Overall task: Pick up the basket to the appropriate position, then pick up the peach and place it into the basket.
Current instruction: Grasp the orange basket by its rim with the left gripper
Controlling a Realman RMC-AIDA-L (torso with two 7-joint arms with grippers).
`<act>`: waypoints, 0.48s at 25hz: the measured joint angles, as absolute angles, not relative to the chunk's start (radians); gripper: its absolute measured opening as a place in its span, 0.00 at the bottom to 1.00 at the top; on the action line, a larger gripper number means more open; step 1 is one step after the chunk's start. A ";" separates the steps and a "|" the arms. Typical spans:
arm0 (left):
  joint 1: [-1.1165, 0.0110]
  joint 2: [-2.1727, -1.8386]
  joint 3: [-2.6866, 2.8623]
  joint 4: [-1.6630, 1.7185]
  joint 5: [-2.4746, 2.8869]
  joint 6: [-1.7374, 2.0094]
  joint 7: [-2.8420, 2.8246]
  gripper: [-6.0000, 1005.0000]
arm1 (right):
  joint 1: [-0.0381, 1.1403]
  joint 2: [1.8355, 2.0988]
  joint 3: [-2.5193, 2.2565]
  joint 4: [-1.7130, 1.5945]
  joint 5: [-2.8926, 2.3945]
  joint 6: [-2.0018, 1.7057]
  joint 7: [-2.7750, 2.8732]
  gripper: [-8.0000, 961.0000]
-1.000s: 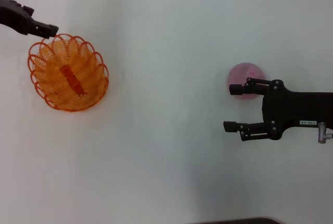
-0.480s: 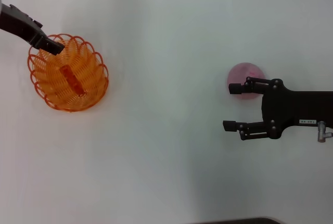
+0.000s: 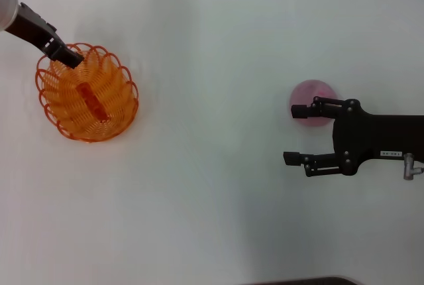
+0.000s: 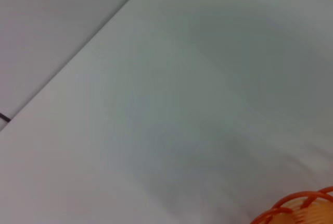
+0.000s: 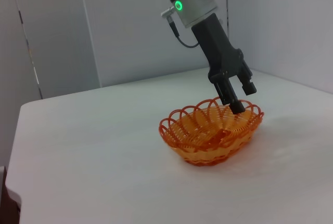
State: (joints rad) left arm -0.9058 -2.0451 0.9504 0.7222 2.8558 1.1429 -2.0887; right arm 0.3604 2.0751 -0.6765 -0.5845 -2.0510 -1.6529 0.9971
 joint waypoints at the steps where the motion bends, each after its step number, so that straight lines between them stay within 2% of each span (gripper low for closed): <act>1: -0.907 -2.045 0.958 0.716 2.856 1.137 -2.090 0.80 | 0.360 2.075 -0.676 -0.585 -2.051 -1.653 0.997 0.93; 12: -0.902 -2.039 0.976 0.699 2.858 1.119 -2.097 0.80 | 0.358 2.075 -0.675 -0.584 -2.051 -1.656 0.997 0.93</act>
State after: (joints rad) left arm -0.9016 -2.0393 0.9763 0.6991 2.8577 1.1190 -2.0972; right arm 0.3580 2.0754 -0.6749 -0.5845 -2.0509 -1.6562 0.9971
